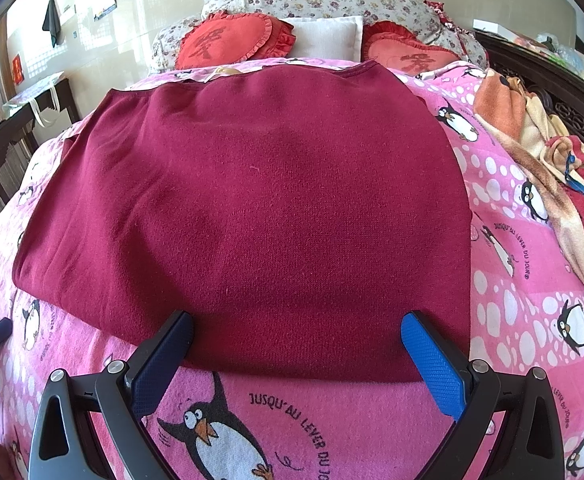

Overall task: Fold small clothes
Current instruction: 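Close the left gripper on the folded shirt's edge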

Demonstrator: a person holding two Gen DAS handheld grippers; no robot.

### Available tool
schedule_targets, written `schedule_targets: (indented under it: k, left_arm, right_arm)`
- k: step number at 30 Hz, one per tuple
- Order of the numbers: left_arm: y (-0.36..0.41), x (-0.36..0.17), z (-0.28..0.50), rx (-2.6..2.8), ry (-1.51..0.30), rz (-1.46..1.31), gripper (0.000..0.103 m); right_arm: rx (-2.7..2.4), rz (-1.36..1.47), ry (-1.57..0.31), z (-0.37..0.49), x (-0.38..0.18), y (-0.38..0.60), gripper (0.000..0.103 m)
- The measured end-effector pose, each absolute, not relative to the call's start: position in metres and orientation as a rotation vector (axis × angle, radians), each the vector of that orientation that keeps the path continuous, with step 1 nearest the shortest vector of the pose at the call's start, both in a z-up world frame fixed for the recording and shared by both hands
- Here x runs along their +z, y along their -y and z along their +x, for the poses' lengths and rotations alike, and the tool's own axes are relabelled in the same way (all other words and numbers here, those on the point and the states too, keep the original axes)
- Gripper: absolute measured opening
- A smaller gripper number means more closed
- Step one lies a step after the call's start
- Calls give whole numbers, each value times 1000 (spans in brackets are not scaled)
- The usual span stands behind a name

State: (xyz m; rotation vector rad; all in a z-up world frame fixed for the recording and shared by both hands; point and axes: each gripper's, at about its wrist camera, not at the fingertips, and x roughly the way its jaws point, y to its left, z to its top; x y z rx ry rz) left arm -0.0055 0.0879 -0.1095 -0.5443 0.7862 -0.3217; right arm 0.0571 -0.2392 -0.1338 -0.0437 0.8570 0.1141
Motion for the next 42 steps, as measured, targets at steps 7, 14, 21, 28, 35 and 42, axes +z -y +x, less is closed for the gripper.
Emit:
schedule_targets:
  k: [7,14,21,28,35,42]
  left_arm:
    - [-90,-115,28,-409,-789,-674,102]
    - [-106,-111,70,-366,-749,-810,102]
    - [-108,-107,85,-481,-774,-758,91]
    - [-119,-125,93,-344,-834,-709,36]
    - [-90,-112,73,-198,-754,-474,18]
    - [-36,-85,49,-61,-588,-113,16]
  right_arm:
    - [92,-45,-846,56,-135,237,103]
    - [80,-52,-840,56,-136,235,103]
    - [82,-49,-841,56,-136,236,103]
    - [95,-35,-860,59,-136,239,103]
    - [264,-35,-820,61,-34,205,82]
    - [747,111,-995,169,0,89,91]
